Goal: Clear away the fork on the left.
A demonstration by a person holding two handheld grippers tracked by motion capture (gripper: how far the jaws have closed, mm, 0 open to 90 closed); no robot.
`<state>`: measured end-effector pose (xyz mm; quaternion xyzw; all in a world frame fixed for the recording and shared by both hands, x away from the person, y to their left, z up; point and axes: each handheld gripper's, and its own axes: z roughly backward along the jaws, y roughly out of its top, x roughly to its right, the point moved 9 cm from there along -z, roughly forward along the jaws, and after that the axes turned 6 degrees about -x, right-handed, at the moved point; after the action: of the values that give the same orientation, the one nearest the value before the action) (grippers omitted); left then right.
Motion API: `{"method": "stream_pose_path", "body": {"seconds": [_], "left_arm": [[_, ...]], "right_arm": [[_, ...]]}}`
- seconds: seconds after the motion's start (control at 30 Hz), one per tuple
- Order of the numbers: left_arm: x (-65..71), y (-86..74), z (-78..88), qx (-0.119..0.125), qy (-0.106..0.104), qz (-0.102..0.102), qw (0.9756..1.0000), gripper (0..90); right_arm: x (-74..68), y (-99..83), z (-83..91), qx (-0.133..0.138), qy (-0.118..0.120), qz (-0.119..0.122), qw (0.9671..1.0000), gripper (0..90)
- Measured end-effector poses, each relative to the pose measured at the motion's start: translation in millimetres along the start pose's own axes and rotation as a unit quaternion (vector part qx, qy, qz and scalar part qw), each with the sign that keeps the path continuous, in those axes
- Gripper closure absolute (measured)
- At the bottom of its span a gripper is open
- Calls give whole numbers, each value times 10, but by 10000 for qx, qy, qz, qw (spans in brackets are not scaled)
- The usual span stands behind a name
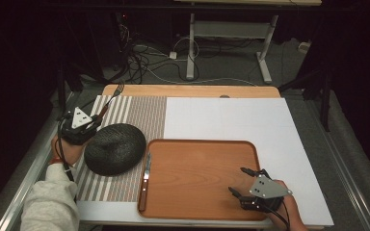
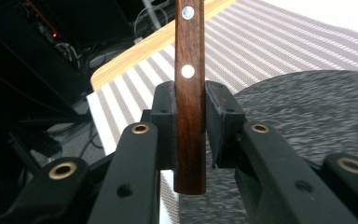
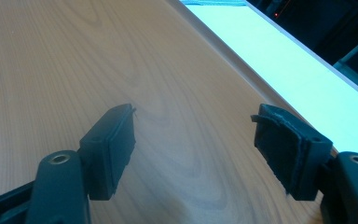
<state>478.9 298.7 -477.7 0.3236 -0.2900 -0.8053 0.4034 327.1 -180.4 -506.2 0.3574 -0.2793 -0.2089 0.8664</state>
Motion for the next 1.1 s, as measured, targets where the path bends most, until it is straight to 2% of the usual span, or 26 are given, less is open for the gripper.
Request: {"method": "stream_pose_path", "body": {"seconds": [0.13, 0.23, 0.4, 0.67, 0.73, 1.0, 1.1], "left_arm": [[77, 13, 69, 208, -68, 121, 9997, 733], [130, 28, 130, 342, -74, 137, 9993, 733], [247, 38, 213, 592, -257, 268, 9976, 733], [450, 101, 298, 835, -404, 244, 9954, 733], [509, 122, 320, 905, -550, 282, 9940, 733], [680, 180, 381, 1066, -753, 235, 9912, 733], [754, 202, 398, 1080, -791, 131, 9909, 733]], "right_arm": [[-2, 2, -2, -1, -3, -23, 10000, 292], [-3, 5, -2, 0, -7, 3, 10000, 291], [6, 11, 6, 26, -21, -15, 10000, 291], [4, 17, 8, 31, -22, -5, 10000, 291], [8, 15, 10, 29, -33, -8, 10000, 291], [15, 2, 19, 14, -64, -33, 10000, 291], [14, 6, 28, 21, -84, -27, 10000, 291]]}}
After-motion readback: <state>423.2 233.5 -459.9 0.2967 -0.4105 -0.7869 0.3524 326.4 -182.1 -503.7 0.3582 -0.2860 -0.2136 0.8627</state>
